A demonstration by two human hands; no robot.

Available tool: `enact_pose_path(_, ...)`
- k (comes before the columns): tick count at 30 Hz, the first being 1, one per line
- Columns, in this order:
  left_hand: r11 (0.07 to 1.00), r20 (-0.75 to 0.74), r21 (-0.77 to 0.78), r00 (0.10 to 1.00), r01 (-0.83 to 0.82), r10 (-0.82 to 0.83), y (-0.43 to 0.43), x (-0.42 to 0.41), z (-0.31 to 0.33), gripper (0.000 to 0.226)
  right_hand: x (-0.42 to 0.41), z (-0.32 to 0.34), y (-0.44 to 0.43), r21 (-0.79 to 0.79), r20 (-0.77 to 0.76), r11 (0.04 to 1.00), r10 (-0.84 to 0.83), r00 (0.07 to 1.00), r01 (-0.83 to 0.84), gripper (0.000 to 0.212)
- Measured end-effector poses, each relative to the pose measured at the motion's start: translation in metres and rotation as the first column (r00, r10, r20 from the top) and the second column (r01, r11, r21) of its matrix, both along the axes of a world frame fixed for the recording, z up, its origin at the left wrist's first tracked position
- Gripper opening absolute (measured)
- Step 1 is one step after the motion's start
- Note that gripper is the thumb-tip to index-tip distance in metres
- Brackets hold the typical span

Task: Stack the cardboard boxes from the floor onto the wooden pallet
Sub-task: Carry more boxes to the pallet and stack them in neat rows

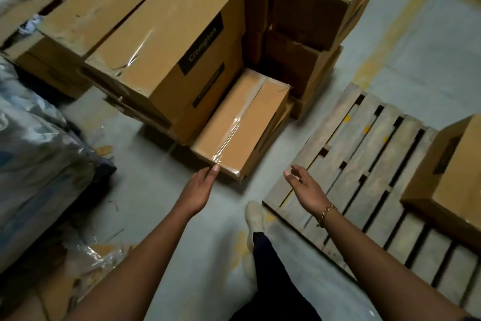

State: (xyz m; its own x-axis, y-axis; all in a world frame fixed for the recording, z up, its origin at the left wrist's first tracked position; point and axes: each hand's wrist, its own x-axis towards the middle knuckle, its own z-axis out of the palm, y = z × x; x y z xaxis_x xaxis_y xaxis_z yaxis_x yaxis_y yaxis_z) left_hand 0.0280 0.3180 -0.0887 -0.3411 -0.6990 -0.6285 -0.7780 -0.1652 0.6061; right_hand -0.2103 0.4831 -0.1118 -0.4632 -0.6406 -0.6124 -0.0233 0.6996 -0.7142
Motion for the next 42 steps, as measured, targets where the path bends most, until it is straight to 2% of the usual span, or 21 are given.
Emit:
enact_pose_path(10, 0.996, 0.131, 0.088, 0.991, -0.028, 0.016, -0.141, -0.009, -0.129, 0.062, 0.002, -0.129, -0.123, 0.122, 0.069, 0.992, 0.013, 0.998, -0.021, 0.062)
enact_pose_path(12, 0.992, 0.173, 0.120, 0.985, -0.032, 0.011, -0.169, -0.011, -0.161, 0.065, 0.002, -0.160, -0.142, 0.153, 0.089, 0.988, -0.005, 0.996, -0.009, 0.062)
enact_pose_path(15, 0.987, 0.205, 0.155, 0.979, -0.049, 0.016, -0.209, -0.016, -0.210, 0.080, 0.005, -0.212, -0.170, 0.195, 0.110, 0.980, -0.065, 0.992, 0.043, 0.064)
enact_pose_path(21, 0.990, 0.272, 0.136, 0.962, -0.035, -0.003, -0.263, -0.017, -0.303, 0.087, 0.030, -0.307, -0.204, 0.265, 0.152, 0.942, -0.252, 0.956, 0.207, 0.067)
enact_pose_path(26, 0.985, 0.247, 0.167, 0.969, -0.046, 0.003, -0.262, -0.018, -0.334, 0.076, 0.049, -0.341, -0.215, 0.288, 0.249, 0.900, -0.401, 0.882, 0.328, 0.073)
enact_pose_path(28, 0.988, 0.247, 0.152, 0.969, -0.019, -0.019, -0.261, -0.013, -0.337, 0.091, 0.052, -0.346, -0.217, 0.288, 0.251, 0.884, -0.440, 0.862, 0.367, 0.073)
enact_pose_path(30, 0.984, 0.294, 0.177, 0.954, 0.013, -0.066, -0.267, -0.010, -0.341, 0.108, 0.050, -0.352, -0.217, 0.289, 0.252, 0.867, -0.477, 0.842, 0.405, 0.086)
enact_pose_path(32, 0.972, 0.295, 0.234, 0.951, 0.019, -0.089, -0.279, -0.016, -0.350, 0.094, 0.045, -0.363, -0.218, 0.289, 0.254, 0.848, -0.515, 0.819, 0.443, 0.106)
enact_pose_path(34, 0.956, 0.278, 0.292, 0.960, -0.043, -0.042, -0.292, -0.034, -0.362, 0.076, 0.035, -0.374, -0.226, 0.267, 0.246, 0.843, -0.528, 0.813, 0.467, 0.111)
enact_pose_path(36, 0.926, 0.257, 0.352, 0.965, -0.137, 0.045, -0.302, -0.054, -0.367, 0.071, 0.024, -0.380, -0.238, 0.225, 0.234, 0.829, -0.557, 0.797, 0.513, 0.104)
enact_pose_path(38, 0.920, 0.252, 0.343, 0.962, -0.190, 0.104, -0.303, -0.060, -0.373, 0.077, 0.016, -0.384, -0.249, 0.181, 0.243, 0.798, -0.602, 0.760, 0.574, 0.091)
enact_pose_path(40, 0.955, 0.257, 0.272, 0.965, -0.118, 0.046, -0.295, -0.053, -0.374, 0.082, 0.015, -0.389, -0.252, 0.139, 0.253, 0.769, -0.637, 0.728, 0.624, 0.076)
enact_pose_path(42, 0.983, 0.189, 0.186, 0.981, 0.007, -0.043, -0.287, -0.042, -0.371, 0.075, 0.019, -0.389, -0.251, 0.120, 0.244, 0.752, -0.655, 0.715, 0.648, 0.073)
